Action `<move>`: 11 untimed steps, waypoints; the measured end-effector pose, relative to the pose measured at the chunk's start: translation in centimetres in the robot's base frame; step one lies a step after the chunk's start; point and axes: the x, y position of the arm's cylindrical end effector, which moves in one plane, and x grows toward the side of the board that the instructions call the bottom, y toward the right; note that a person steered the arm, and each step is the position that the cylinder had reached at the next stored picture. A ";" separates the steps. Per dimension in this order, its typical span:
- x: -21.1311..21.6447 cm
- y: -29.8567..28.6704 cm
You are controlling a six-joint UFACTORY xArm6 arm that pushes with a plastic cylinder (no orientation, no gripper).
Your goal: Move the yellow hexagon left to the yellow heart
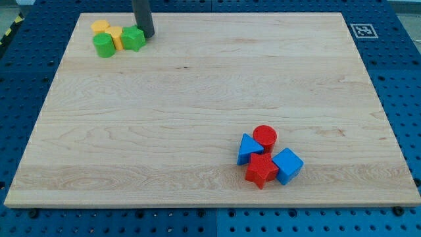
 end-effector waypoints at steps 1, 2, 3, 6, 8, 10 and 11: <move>1.0 -0.2; 2.7 -0.1; 1.4 0.3; -3.3 -8.8; -7.4 -6.5; -6.8 -11.7; -6.4 -10.4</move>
